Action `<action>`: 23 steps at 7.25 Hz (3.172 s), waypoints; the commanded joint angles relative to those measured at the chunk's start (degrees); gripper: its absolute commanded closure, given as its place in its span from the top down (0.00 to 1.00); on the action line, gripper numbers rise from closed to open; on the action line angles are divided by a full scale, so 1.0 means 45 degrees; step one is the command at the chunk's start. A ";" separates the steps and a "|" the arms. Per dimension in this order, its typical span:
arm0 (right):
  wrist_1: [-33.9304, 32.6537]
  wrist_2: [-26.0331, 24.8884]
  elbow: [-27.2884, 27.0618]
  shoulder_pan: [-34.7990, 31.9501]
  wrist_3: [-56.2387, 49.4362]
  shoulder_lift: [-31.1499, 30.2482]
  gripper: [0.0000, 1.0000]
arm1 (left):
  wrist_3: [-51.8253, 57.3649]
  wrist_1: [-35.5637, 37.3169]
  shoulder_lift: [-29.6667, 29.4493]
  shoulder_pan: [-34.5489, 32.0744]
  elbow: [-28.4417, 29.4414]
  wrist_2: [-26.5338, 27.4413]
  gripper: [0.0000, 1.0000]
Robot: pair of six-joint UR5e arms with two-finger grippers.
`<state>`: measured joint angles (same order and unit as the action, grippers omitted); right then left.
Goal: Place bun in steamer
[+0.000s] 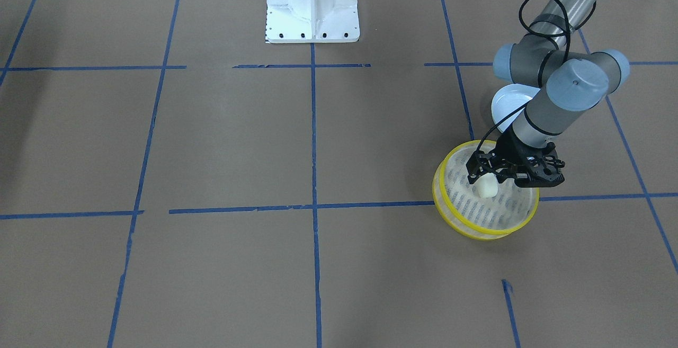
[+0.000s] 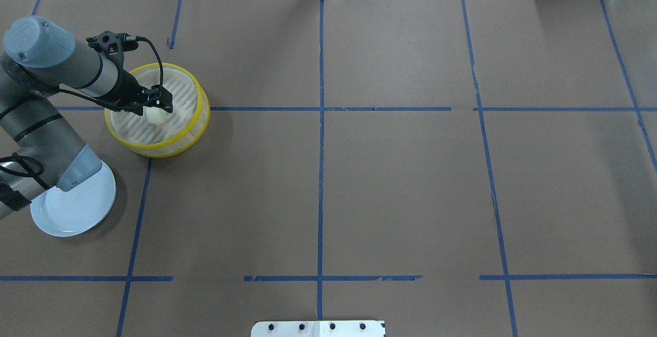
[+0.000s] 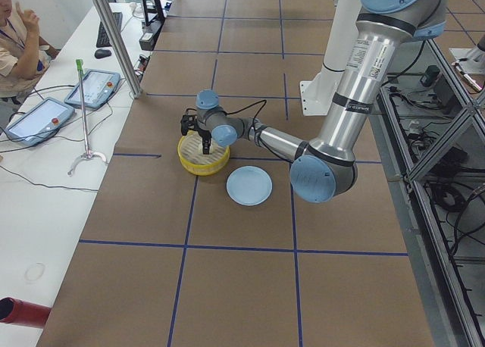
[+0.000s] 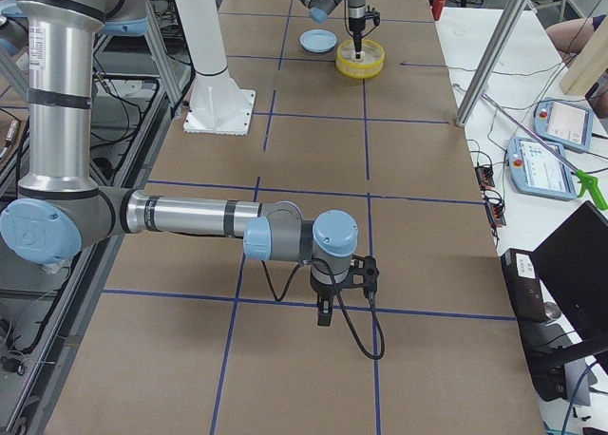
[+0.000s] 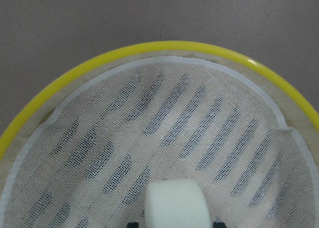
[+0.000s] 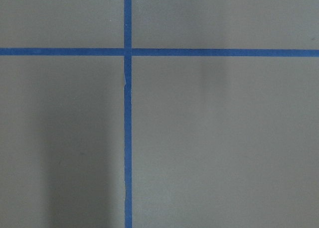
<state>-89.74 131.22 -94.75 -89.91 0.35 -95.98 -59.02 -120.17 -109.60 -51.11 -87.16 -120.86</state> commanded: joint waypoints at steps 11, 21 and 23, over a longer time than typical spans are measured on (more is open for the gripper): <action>0.0000 0.0000 0.0000 0.0000 0.0000 0.0001 1.00 | 1.3584 0.6038 0.2405 -0.9541 0.0034 -0.3084 1.00; 0.0000 0.0000 0.0000 0.0000 0.0000 0.0001 1.00 | 1.2607 0.8071 0.2909 -0.9522 -0.0045 -0.3591 1.00; 0.0000 0.0000 0.0000 0.0000 0.0000 0.0001 1.00 | 1.2685 0.8071 0.2930 -0.9541 -0.0180 -0.3591 1.00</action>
<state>-89.74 131.22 -94.75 -89.91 0.35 -95.98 -2.09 -83.89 -96.62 -93.98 -87.65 -137.02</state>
